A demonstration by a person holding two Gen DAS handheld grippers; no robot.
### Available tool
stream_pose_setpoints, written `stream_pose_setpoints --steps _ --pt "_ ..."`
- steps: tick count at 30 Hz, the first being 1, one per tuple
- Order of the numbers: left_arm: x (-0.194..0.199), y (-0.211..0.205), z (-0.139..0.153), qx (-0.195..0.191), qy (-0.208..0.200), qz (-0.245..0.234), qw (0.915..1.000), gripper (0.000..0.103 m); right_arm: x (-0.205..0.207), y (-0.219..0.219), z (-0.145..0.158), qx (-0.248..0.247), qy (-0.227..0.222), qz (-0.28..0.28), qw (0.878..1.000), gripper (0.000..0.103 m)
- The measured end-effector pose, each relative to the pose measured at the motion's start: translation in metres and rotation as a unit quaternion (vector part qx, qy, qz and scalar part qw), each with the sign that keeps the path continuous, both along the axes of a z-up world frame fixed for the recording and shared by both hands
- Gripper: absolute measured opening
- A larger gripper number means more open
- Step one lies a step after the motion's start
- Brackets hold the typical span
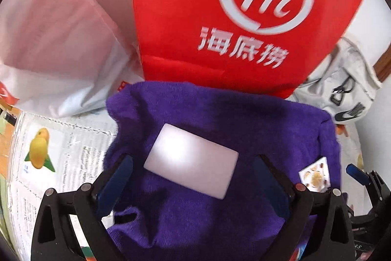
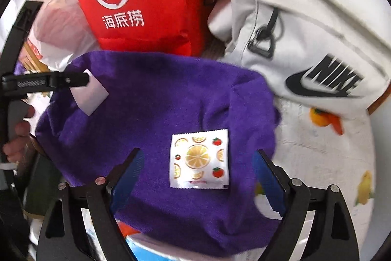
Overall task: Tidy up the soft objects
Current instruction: 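Carry the sachet with the right gripper onto the purple towel and release while left places the foam block there, then grasp the green wet-wipe packet with the right gripper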
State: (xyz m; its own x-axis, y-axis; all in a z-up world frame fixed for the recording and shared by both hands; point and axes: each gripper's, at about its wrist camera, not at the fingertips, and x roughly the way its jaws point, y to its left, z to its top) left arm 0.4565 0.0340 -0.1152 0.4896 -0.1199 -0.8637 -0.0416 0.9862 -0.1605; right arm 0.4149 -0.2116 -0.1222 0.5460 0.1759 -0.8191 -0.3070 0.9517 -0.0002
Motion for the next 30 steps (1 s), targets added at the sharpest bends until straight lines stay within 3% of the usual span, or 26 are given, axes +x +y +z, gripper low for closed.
stream_pose_setpoints --steps 7,10,13,16,20,23,30 --pt "-0.046 0.001 0.038 0.006 -0.046 -0.025 0.9986 0.100 -0.031 -0.003 0.026 0.003 -0.024 -0.009 1.000 0.090" --pt "-0.070 0.007 0.054 0.006 -0.057 -0.017 0.9982 0.099 -0.049 -0.003 0.034 -0.018 -0.021 -0.009 1.000 0.090" --pt "-0.092 0.013 0.063 -0.005 -0.056 -0.007 0.9984 0.099 -0.071 -0.008 0.044 0.010 -0.033 -0.017 0.999 0.090" --pt "-0.121 0.021 0.070 -0.010 -0.055 0.001 0.9984 0.099 -0.094 -0.015 0.049 0.042 -0.017 -0.025 0.999 0.090" --pt "-0.167 0.027 0.074 -0.027 -0.069 0.000 0.9972 0.099 -0.139 -0.023 0.058 0.082 -0.040 -0.041 0.995 0.090" --pt "-0.196 0.030 0.072 -0.012 -0.075 0.005 0.9971 0.099 -0.177 -0.019 0.061 0.104 -0.052 -0.022 0.993 0.089" --pt "-0.256 0.042 0.052 -0.005 -0.075 0.010 0.9972 0.099 -0.240 0.008 0.043 0.106 -0.054 0.015 0.993 0.082"
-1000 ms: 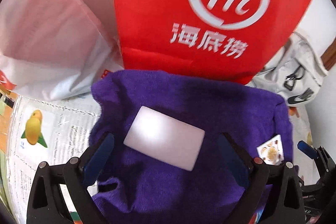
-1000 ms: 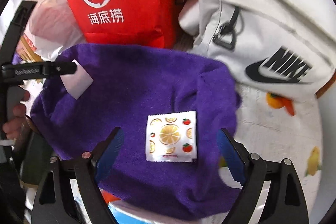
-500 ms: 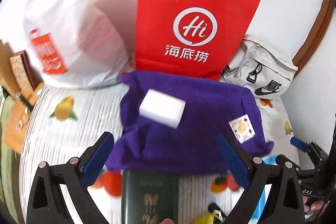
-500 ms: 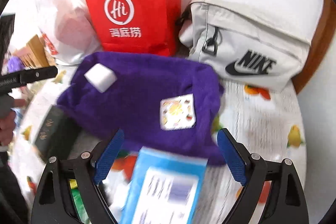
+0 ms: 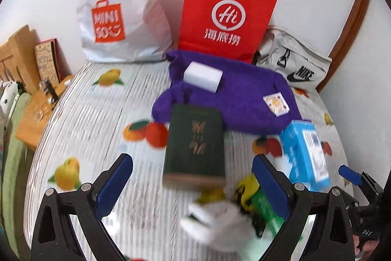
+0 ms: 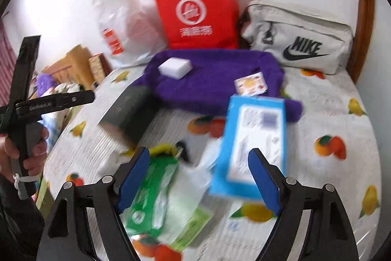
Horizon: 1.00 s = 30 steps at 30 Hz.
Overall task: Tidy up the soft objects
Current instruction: 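Grasp the green wet-wipe packet with the right gripper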
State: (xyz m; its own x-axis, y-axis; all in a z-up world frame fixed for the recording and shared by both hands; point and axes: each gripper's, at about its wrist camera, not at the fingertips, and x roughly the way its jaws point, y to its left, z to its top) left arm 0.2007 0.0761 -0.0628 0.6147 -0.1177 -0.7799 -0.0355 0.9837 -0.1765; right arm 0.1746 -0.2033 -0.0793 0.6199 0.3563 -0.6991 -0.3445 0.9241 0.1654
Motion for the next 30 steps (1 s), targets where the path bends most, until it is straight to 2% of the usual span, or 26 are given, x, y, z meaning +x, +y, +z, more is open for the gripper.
stream_pose_setpoints --steps 2,4,8,11,19,24,27,29,30 --pt "-0.012 0.005 -0.007 -0.011 0.007 -0.005 0.9999 0.099 -0.011 0.009 -0.009 0.003 0.009 0.011 1.000 0.082" --pt "-0.023 0.011 -0.015 -0.023 0.010 -0.006 0.9997 0.099 -0.019 0.018 -0.019 -0.005 0.016 0.022 1.000 0.074" --pt "-0.040 0.019 -0.028 -0.006 0.011 0.005 0.9999 0.099 -0.027 0.042 -0.036 -0.040 0.022 0.046 0.998 0.066" --pt "-0.049 0.024 -0.036 -0.006 0.014 0.007 0.9998 0.099 -0.029 0.053 -0.044 -0.060 0.023 0.062 0.996 0.066" --pt "-0.063 0.046 -0.057 -0.046 0.026 0.026 0.9982 0.099 -0.023 0.072 -0.059 -0.098 0.040 0.063 0.992 0.066" --pt "-0.065 0.051 -0.064 -0.041 0.030 0.025 0.9984 0.099 -0.018 0.082 -0.068 -0.118 0.046 0.065 0.990 0.066" --pt "-0.067 0.054 -0.066 -0.046 0.030 0.024 0.9982 0.099 -0.015 0.089 -0.075 -0.135 0.050 0.073 0.987 0.046" --pt "-0.069 0.055 -0.067 -0.046 0.032 0.021 0.9982 0.099 -0.016 0.090 -0.074 -0.138 0.047 0.075 0.987 0.042" --pt "-0.070 0.055 -0.068 -0.044 0.034 0.020 0.9982 0.099 -0.019 0.089 -0.071 -0.133 0.041 0.077 0.987 0.036"
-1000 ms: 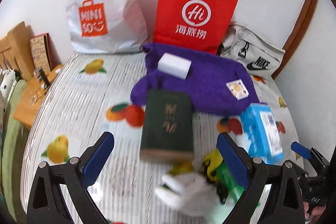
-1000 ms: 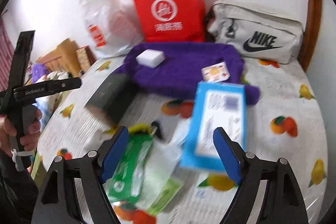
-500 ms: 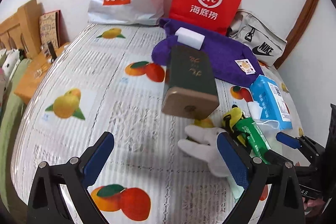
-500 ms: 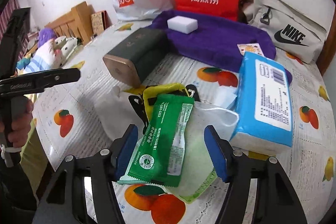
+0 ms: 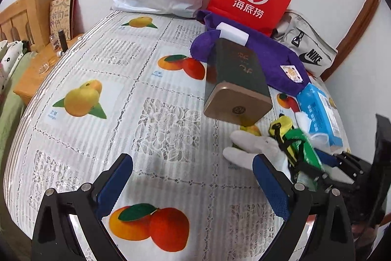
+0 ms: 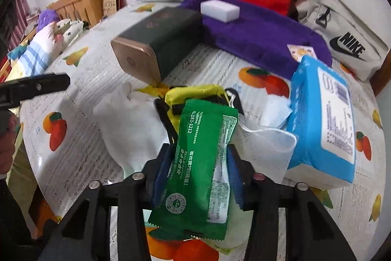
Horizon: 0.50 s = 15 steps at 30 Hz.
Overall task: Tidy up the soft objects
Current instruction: 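Grasp the green wet-wipe packet with the right gripper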
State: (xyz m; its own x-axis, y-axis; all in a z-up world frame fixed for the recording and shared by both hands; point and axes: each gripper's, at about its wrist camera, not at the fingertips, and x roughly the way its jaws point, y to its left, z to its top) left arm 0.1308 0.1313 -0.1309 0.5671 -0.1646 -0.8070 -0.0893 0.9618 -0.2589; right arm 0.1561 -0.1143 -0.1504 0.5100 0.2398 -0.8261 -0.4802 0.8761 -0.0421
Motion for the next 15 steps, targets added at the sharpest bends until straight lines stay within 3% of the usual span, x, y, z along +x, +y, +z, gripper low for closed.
stream_pose_setpoints --steps 5,15 --pt "-0.005 -0.001 -0.005 0.000 0.003 -0.004 1.0000 0.099 -0.007 -0.012 0.015 0.043 -0.004 0.002 0.999 0.035" --pt "-0.012 -0.025 -0.006 0.003 0.004 -0.029 0.9996 0.099 -0.034 -0.042 0.040 0.065 -0.040 -0.020 0.997 0.035"
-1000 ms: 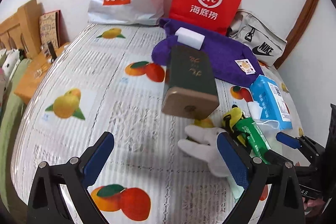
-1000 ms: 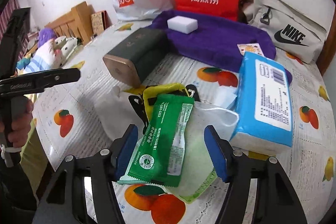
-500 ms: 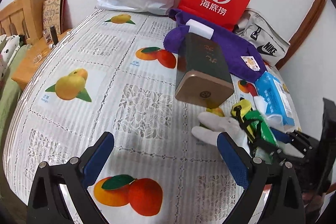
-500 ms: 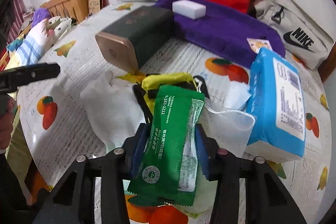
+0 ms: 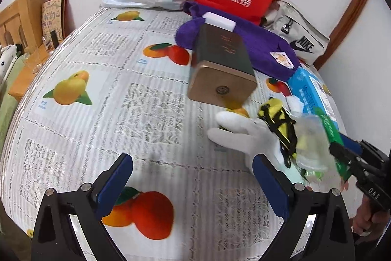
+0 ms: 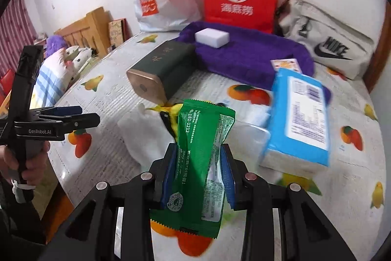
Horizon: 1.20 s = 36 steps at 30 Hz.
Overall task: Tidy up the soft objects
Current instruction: 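Grasp the green wet-wipe packet with the right gripper, then grasp the white glove by its cuff with the left gripper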
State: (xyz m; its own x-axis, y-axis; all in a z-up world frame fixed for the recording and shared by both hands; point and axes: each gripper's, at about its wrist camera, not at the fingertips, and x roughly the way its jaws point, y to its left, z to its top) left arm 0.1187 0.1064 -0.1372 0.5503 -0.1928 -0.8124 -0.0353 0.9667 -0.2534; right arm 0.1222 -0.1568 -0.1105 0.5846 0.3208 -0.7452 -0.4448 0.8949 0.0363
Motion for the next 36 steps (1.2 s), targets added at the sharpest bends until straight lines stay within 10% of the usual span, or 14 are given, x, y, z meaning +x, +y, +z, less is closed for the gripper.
stream_pose_setpoints --steps 17,25,36 --pt "0.026 -0.079 -0.024 0.071 -0.053 -0.055 0.9945 0.099 -0.021 -0.113 -0.056 0.008 0.029 -0.142 0.989 0.036" --pt "0.037 -0.082 -0.030 0.075 -0.043 -0.054 0.9948 0.028 -0.013 -0.113 -0.072 0.035 0.023 -0.139 0.989 0.041" --pt "0.015 -0.048 -0.011 0.058 -0.049 -0.045 0.9961 0.019 -0.006 -0.114 -0.070 0.057 0.023 -0.147 0.987 0.036"
